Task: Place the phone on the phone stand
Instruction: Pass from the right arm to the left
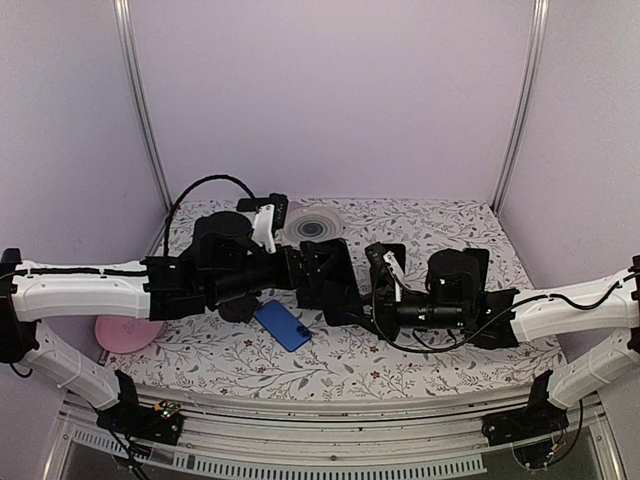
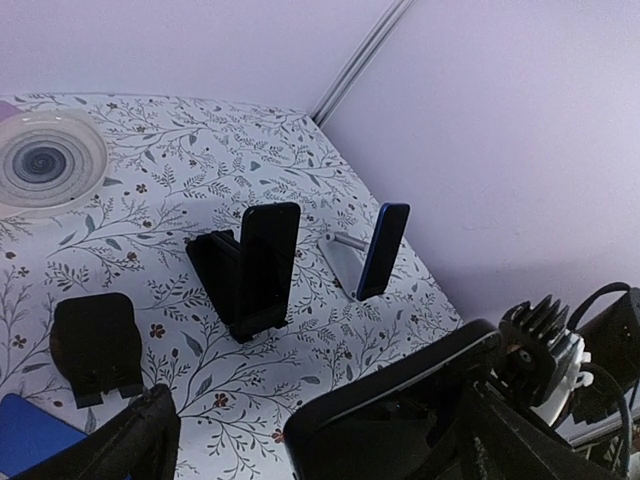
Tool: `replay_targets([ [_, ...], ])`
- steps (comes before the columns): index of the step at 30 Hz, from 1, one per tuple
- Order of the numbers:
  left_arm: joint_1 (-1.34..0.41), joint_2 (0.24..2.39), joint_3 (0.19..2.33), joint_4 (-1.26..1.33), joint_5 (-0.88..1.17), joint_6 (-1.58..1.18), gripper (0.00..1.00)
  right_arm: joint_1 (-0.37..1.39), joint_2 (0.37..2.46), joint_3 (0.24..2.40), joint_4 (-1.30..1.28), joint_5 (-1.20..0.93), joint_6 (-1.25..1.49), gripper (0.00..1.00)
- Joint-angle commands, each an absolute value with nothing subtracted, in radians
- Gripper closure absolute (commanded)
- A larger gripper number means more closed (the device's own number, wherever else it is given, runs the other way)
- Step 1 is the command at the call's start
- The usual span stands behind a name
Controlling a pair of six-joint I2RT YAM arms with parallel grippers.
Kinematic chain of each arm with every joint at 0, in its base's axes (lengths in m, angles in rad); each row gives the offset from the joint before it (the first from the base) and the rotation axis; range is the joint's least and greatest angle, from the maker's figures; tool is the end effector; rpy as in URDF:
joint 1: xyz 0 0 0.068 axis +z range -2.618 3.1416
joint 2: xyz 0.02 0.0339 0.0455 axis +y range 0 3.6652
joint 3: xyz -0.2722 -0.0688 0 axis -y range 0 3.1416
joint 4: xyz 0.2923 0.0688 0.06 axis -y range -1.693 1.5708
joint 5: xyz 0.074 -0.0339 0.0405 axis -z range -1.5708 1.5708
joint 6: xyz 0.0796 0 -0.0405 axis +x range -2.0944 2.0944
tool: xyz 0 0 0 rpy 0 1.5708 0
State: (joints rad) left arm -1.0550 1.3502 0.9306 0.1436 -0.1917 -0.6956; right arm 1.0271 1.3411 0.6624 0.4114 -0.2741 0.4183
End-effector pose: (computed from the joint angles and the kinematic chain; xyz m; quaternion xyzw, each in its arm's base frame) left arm 0.2096 -0.3389 0.2734 0.0851 0.7915 -0.4120 0.4433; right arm 0.1722 0.3265 0.2020 -0.3151 0.7265 0.4789 0.3788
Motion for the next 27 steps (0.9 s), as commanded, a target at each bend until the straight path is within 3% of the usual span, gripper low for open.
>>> replay_targets([
  [1, -1.076, 1.354, 0.947, 0.126, -0.253, -0.736, 0.03, 1.032, 1.341, 0.706, 0.463, -0.243, 0.391, 0.98],
  [13, -1.065, 1.074, 0.763, 0.077, -0.489, -0.903, 0.03, 1.032, 1.321, 0.695, 0.47, -0.224, 0.406, 0.98],
  [27, -1.112, 1.288, 0.92, 0.123, -0.327, -0.817, 0.03, 1.044, 1.407, 0.781, 0.409, -0.133, 0.408, 0.98],
])
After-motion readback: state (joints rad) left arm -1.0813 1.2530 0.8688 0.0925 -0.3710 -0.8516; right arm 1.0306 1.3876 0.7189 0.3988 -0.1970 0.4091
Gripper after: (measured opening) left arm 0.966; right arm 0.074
